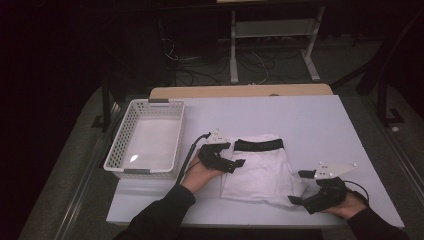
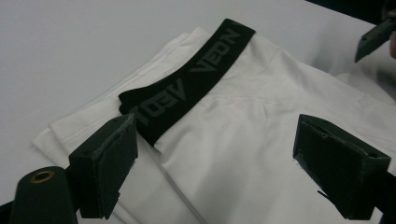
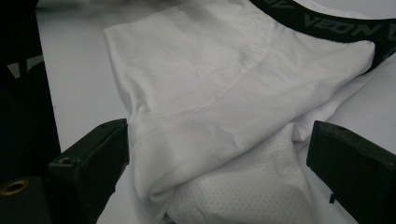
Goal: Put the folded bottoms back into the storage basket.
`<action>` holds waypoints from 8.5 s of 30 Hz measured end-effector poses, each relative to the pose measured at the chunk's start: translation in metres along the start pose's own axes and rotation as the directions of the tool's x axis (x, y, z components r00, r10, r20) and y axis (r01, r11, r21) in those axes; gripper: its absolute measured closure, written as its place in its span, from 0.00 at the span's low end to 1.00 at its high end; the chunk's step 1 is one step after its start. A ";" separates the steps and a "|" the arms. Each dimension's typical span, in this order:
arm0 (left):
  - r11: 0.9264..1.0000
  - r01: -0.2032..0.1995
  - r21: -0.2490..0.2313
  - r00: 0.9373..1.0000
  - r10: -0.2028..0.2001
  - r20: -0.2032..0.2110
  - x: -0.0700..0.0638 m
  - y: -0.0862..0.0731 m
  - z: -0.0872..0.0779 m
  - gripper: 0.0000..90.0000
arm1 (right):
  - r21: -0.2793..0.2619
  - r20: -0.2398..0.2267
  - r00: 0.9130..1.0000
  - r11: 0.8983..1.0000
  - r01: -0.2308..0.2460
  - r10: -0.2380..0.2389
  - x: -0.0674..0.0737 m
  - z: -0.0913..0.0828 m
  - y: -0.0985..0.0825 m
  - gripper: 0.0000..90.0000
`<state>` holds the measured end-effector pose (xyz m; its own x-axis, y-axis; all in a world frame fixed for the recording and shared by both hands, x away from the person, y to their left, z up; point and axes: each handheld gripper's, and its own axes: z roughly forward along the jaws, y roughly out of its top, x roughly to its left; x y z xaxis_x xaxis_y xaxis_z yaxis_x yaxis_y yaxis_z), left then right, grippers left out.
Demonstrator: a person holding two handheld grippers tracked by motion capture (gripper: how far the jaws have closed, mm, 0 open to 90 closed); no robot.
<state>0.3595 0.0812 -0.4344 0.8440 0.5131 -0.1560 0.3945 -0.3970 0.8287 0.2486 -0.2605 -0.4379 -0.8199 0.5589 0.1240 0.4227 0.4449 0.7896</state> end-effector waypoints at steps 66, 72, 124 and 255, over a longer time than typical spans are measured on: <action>0.987 0.054 0.151 0.988 -0.031 -0.151 0.057 0.012 0.035 0.92 | 0.011 -0.008 1.000 1.000 0.010 -0.010 0.000 0.001 -0.001 0.08; 0.987 0.050 0.153 0.983 -0.022 -0.183 0.056 0.013 0.034 0.94 | 0.015 -0.011 1.000 1.000 0.011 -0.011 0.000 0.001 -0.001 0.09; 0.987 0.109 0.117 0.972 -0.081 -0.222 0.068 0.009 0.024 0.93 | 0.155 -0.066 0.987 0.975 0.158 -0.149 0.010 0.013 0.002 0.94; 0.978 0.094 -0.185 0.978 -0.125 -0.164 0.159 0.102 -0.186 0.95 | -0.267 -0.120 0.955 0.935 0.232 -0.271 0.017 0.091 0.279 0.94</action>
<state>0.4660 0.2634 -0.2752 0.7170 0.6765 -0.1681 0.3983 -0.1995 0.8953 0.3874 -0.0636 -0.2704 -0.9439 0.3294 -0.0237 0.1021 0.3593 0.9276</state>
